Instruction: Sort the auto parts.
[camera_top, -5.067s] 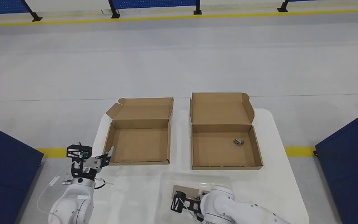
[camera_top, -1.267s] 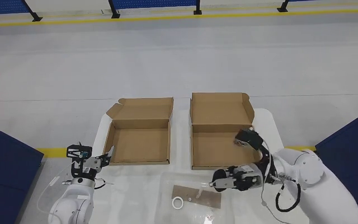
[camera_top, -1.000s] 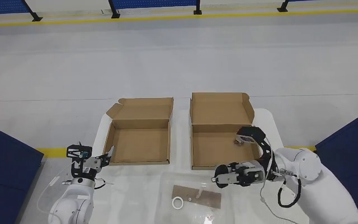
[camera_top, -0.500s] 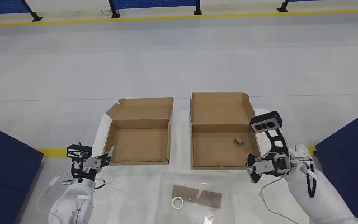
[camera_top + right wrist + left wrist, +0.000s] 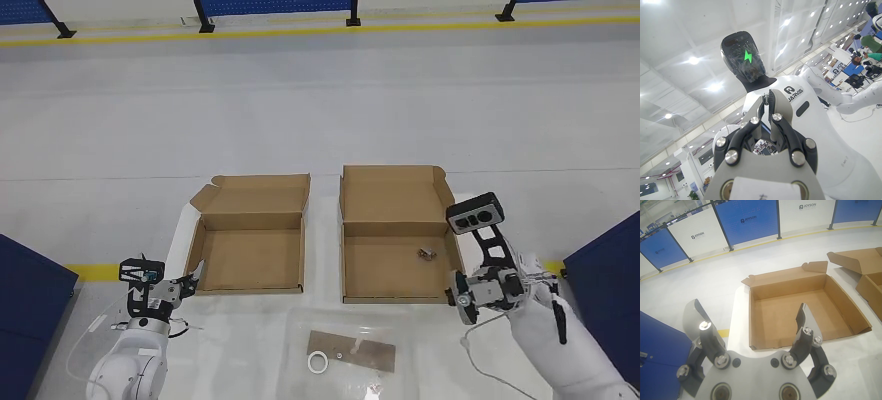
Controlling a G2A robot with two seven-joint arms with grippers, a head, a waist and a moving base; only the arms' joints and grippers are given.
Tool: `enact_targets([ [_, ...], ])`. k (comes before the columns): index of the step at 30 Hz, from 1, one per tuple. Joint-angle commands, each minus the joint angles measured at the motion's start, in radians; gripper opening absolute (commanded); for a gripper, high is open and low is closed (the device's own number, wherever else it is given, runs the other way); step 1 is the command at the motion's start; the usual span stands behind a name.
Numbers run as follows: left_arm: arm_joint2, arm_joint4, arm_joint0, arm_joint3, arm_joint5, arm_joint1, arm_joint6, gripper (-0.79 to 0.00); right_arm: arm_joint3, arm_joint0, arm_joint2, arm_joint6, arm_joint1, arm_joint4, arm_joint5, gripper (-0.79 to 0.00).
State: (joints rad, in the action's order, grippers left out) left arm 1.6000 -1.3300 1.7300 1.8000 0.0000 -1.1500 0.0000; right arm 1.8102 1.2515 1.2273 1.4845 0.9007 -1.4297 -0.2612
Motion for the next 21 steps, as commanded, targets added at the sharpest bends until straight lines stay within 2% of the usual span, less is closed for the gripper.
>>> enact_targets([
  [1, 0.0, 0.0, 0.0, 0.0, 0.0, 0.0, 0.0, 0.0, 0.017, 0.0, 0.0, -0.008, 0.004, -0.008, 0.026, -0.785],
  [12, 0.0, 0.0, 0.0, 0.0, 0.0, 0.0, 0.0, 0.0, 0.006, -0.073, -0.051, -0.044, 0.033, -0.001, 0.174, -0.785],
  [21, 0.0, 0.0, 0.0, 0.0, 0.0, 0.0, 0.0, 0.0, 0.003, -0.078, -0.056, -0.049, 0.036, 0.002, 0.179, -0.785],
])
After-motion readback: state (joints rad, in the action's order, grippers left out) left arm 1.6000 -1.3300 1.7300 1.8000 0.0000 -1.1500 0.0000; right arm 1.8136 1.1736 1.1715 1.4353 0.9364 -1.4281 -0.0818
